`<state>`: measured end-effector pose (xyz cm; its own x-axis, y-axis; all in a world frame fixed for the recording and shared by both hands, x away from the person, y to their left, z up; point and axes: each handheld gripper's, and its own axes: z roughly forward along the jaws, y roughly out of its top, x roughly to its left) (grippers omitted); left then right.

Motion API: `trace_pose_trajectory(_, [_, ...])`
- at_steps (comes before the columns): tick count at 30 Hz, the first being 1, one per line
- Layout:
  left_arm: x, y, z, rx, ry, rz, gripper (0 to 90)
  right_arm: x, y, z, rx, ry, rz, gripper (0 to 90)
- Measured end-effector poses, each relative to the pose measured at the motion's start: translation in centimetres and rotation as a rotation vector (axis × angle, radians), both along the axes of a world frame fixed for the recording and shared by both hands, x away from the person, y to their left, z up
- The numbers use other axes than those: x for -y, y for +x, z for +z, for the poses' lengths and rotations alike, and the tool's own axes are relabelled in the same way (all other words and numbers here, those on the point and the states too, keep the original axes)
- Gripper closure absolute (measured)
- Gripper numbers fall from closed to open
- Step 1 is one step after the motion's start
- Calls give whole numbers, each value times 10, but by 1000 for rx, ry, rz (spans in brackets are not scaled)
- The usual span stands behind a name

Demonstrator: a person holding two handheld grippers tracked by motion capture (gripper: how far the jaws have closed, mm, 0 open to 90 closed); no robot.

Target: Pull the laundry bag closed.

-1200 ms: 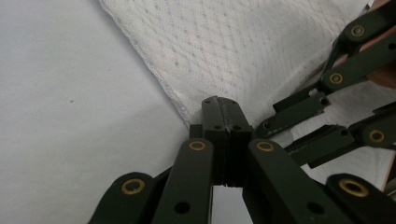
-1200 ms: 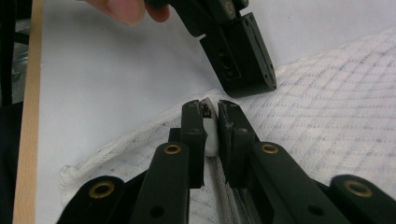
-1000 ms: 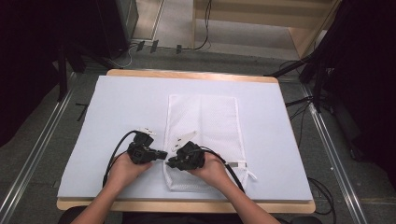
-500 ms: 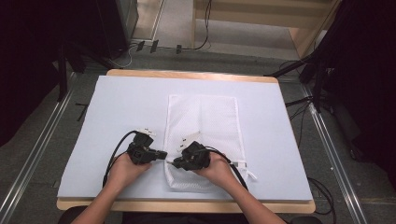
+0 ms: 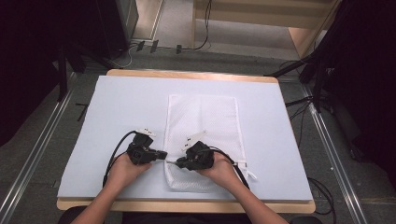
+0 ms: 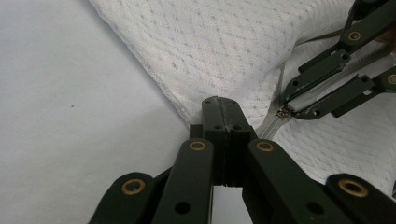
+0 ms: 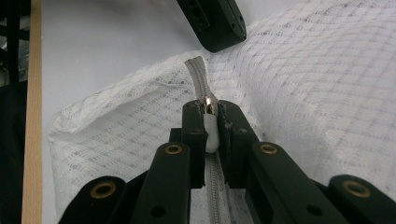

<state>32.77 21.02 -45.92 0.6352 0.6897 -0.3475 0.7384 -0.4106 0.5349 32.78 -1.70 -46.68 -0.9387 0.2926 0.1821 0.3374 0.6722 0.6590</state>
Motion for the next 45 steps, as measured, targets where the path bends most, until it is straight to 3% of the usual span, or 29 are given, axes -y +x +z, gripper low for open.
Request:
trace_pose_trajectory(21, [-2,1,-1,-2,-9,-3,900,5,1,-1,-17,12,-20,889])
trace_pose_trajectory(24, [-1,1,-1,-6,-10,2,900,4,4,-2,-71,33,0,881])
trace_pose_trajectory(27, [-1,0,-1,-3,-6,2,900,-2,7,-3,-93,41,10,867])
trace_pose_trajectory(36, [-2,1,-1,-7,-10,-2,900,-8,9,-3,-89,42,13,855])
trace_pose_trajectory(38, [-2,1,-1,-7,-14,1,900,-8,6,-2,-55,21,10,887])
trace_pose_trajectory(45, [-2,2,-1,-19,-22,11,900,0,5,1,-38,-6,-5,890])
